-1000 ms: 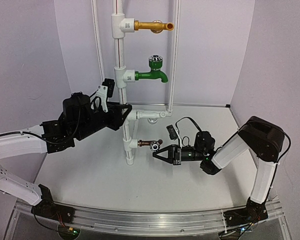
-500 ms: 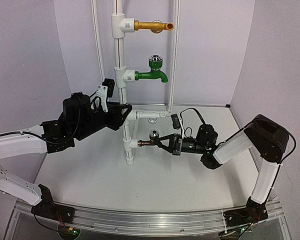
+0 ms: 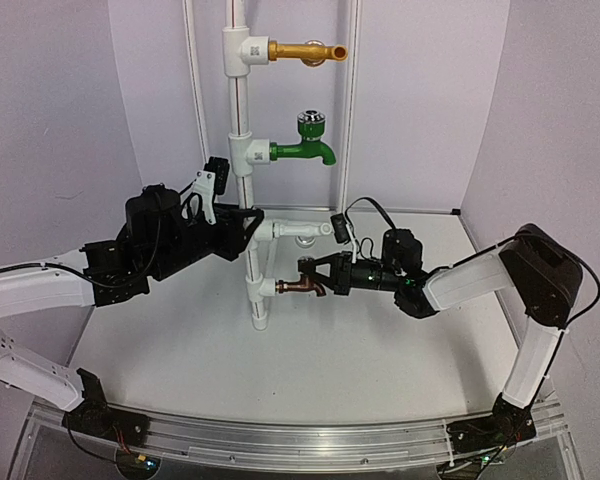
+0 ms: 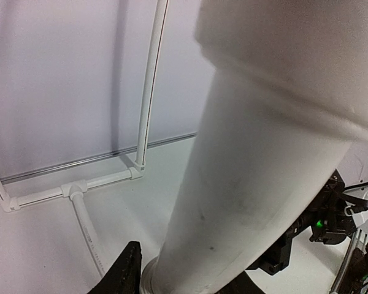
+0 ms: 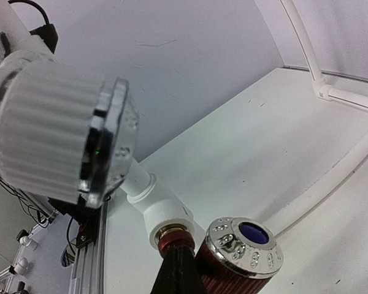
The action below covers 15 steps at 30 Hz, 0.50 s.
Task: Install the water faucets
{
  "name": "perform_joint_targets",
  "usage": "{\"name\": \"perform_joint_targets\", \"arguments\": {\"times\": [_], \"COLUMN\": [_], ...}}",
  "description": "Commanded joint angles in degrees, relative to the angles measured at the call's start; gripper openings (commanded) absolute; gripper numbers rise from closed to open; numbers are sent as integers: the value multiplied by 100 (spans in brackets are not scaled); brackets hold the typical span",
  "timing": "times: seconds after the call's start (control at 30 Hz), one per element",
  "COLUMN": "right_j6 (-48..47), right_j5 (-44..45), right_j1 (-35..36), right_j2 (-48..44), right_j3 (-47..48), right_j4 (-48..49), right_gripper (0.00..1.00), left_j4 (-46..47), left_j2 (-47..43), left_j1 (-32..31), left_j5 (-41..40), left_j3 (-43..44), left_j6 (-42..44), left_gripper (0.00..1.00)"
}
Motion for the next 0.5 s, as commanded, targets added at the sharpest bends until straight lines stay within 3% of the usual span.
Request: {"name": "perform_joint_targets", "arguments": {"times": [0.0,0.47], "right_j6": [-448,-788], "right_j5": [259,-336], "right_j1": [-85,-336], "right_j2": [-66,640], "right_j3": [342,782], "right_j4": [-623,-860], "right_gripper": [0,0], "left_j4": [70,46], "left_j2": [-237,-189], "left_j1": [53,73], "left_j5": [-107,-79], "left_j3": [226,271], "left_j6": [-175,-157], "left_gripper": [0,0]}}
